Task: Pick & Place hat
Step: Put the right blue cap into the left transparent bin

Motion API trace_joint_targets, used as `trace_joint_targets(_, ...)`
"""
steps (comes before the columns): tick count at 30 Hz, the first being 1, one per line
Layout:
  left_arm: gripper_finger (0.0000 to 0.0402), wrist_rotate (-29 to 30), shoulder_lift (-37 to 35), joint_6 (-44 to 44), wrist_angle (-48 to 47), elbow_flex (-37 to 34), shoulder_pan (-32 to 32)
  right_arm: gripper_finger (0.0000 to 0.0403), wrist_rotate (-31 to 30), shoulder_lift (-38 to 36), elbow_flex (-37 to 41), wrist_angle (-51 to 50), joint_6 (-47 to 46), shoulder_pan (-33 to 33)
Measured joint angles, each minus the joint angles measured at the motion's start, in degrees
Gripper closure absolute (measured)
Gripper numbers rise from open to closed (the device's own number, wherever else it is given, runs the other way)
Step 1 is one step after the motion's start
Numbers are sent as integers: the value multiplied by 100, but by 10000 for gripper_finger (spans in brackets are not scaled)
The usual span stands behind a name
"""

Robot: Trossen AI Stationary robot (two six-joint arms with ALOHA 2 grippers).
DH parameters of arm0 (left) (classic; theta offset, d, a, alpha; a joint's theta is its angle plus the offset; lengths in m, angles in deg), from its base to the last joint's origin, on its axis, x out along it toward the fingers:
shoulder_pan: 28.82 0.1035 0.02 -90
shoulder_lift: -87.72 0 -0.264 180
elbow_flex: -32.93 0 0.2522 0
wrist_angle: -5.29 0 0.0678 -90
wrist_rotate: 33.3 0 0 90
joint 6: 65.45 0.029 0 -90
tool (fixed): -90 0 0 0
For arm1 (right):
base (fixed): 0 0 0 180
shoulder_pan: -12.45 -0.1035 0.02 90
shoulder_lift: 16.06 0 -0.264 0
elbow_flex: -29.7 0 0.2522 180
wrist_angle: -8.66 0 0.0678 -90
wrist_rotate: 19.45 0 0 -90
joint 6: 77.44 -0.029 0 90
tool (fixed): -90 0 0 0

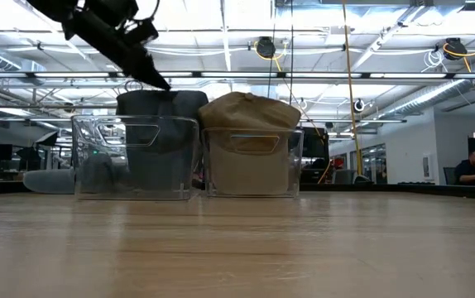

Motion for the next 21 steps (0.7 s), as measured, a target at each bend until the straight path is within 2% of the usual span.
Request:
trace_joint_targets(5,111,-49,-495,-549,204,49,-68,261,3,0,0,0,0,0)
trace_joint_targets(9,90,-571,-851,-857,-100,68,-72,261,3,0,0,0,0,0)
trace_joint_targets(15,112,-831,-849,-1109,-1057,64,-79,261,5,21,0,4,1,0)
trace_joint_targets(21,155,-858,-384,-1029,-1448,60,-263,261,11,31,0,0,0,-1)
